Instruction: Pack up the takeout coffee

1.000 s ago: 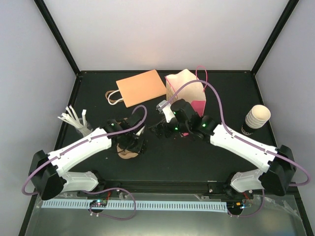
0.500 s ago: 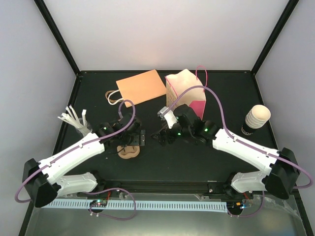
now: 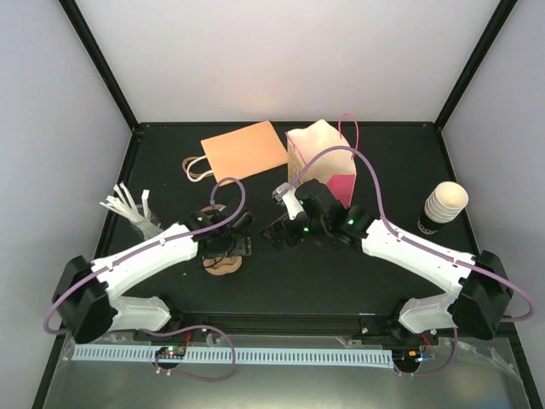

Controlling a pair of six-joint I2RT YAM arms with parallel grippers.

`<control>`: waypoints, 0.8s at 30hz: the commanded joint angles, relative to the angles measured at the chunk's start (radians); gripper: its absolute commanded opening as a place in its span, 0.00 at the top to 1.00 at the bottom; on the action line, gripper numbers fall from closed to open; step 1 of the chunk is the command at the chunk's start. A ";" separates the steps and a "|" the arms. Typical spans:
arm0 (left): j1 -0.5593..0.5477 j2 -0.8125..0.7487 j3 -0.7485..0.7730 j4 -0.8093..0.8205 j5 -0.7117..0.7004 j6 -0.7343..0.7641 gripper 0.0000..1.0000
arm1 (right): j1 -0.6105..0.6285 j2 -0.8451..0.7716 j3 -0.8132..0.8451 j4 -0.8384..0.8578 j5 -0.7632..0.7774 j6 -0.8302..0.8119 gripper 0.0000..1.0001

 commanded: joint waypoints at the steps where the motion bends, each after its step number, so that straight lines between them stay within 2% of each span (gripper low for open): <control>1: 0.001 0.099 0.066 -0.019 0.018 -0.037 0.22 | 0.000 -0.014 0.016 0.005 0.007 0.007 0.05; 3: 0.000 0.122 0.073 -0.005 0.021 -0.041 0.25 | 0.000 -0.019 0.017 0.002 0.015 0.003 0.05; 14: 0.000 0.172 0.049 0.024 -0.009 -0.108 0.56 | 0.000 -0.025 0.011 -0.002 0.023 -0.002 0.05; 21: 0.000 0.192 0.050 0.031 0.001 -0.093 0.58 | 0.000 -0.019 0.016 0.000 0.020 -0.002 0.05; 24: -0.001 0.189 0.052 0.023 0.003 -0.091 0.68 | 0.000 -0.018 0.021 0.001 0.020 -0.004 0.05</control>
